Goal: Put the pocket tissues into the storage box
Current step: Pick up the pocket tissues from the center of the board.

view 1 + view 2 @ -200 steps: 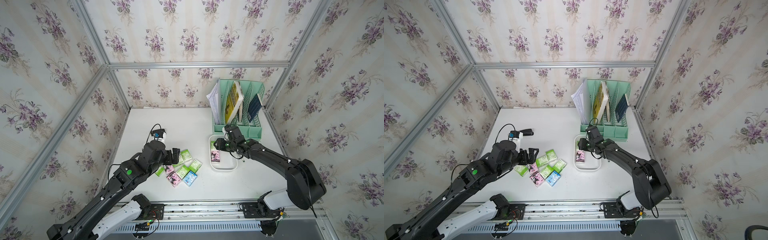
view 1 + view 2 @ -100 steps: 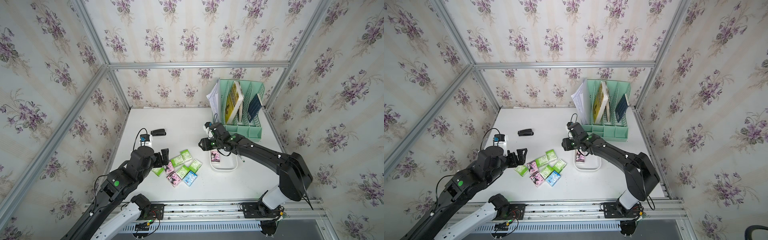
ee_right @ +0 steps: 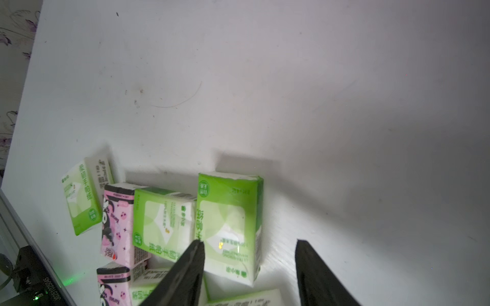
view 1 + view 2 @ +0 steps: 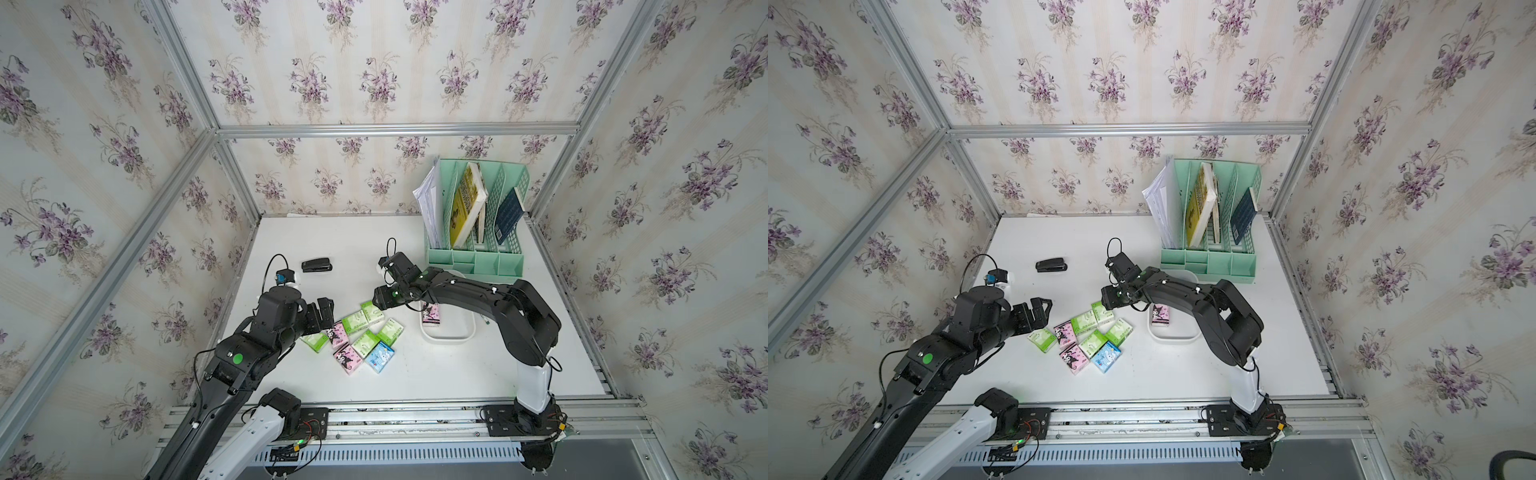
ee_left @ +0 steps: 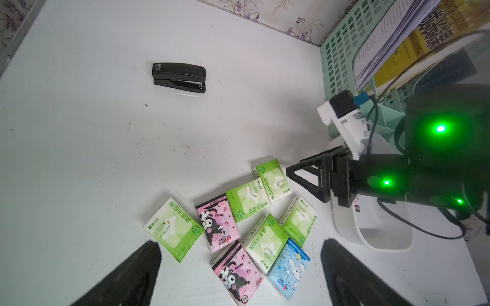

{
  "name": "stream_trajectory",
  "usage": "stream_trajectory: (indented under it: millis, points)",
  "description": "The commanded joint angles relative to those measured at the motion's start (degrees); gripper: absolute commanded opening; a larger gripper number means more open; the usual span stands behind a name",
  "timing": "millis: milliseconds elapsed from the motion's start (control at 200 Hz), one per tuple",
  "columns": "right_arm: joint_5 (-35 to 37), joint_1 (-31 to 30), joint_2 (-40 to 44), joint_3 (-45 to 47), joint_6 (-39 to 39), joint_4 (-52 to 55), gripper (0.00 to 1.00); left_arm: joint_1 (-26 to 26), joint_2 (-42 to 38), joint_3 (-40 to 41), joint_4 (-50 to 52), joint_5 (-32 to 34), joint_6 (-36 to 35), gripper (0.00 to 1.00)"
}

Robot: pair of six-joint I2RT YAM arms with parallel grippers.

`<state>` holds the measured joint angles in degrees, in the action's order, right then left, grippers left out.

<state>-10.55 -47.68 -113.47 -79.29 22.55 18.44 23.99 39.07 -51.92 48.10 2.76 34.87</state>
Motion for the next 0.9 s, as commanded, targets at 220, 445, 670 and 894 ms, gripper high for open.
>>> stream_trajectory:
  millis: [220,445,670,894]
  points:
    - [-2.6,-0.9,-4.5,-2.3,1.4,0.5,0.6,-0.1,0.3,1.1,-1.0,-2.0,-0.2,0.99]
    - [-2.6,-1.4,-5.8,-3.7,1.5,1.5,0.55,-0.1,0.6,1.9,-2.1,-2.8,0.0,0.99]
    - [-3.0,-1.6,-6.3,-3.7,2.0,1.0,0.5,-0.1,0.8,2.3,-2.3,-3.4,0.0,0.99]
    - [-3.2,-1.9,-7.4,-4.2,1.8,1.4,0.19,-0.1,0.5,2.3,-1.8,-2.9,-0.1,0.99]
